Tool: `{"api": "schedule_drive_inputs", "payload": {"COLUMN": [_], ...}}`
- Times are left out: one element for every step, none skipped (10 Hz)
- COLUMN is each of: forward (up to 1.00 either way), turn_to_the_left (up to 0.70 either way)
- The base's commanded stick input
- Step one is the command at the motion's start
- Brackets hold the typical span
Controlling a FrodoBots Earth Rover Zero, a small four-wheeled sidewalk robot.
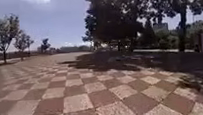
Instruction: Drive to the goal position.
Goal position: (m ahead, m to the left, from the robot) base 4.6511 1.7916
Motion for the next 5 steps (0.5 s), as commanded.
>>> {"api": "schedule_drive_inputs", "payload": {"forward": [0.70, 0.70, 0.70, 0.70, 0.70], "turn_to_the_left": [0.27, 0.27, 0.27, 0.27, 0.27]}}
